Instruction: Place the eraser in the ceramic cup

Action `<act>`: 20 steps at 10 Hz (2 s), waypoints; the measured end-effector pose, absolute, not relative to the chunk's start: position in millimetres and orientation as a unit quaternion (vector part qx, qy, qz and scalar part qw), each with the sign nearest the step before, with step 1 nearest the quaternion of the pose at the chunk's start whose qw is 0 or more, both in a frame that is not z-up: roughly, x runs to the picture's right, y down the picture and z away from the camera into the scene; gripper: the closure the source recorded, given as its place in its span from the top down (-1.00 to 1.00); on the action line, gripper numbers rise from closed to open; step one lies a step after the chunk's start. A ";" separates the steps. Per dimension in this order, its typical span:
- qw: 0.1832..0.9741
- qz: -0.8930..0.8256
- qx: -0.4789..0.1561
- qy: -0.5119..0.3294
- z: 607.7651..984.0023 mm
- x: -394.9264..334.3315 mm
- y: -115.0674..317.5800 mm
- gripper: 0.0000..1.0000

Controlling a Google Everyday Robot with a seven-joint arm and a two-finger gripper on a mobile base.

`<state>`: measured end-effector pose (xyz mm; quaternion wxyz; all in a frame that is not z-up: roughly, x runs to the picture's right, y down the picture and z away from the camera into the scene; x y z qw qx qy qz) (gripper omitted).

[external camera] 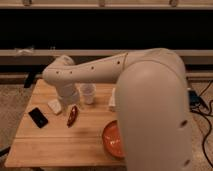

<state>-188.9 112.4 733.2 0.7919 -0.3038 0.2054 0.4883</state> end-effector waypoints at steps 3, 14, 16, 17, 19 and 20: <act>0.838 0.386 -0.343 0.176 757.8 -249.4 129.0 0.30; 0.879 0.332 -0.328 0.097 810.6 -388.1 154.3 0.30; 0.881 0.329 -0.326 0.096 823.6 -407.6 158.9 0.30; 0.882 0.329 -0.323 0.097 830.4 -415.6 159.9 0.30; 0.883 0.334 -0.316 0.099 839.3 -419.4 155.4 0.30; 0.882 0.339 -0.311 0.100 843.6 -417.0 151.3 0.30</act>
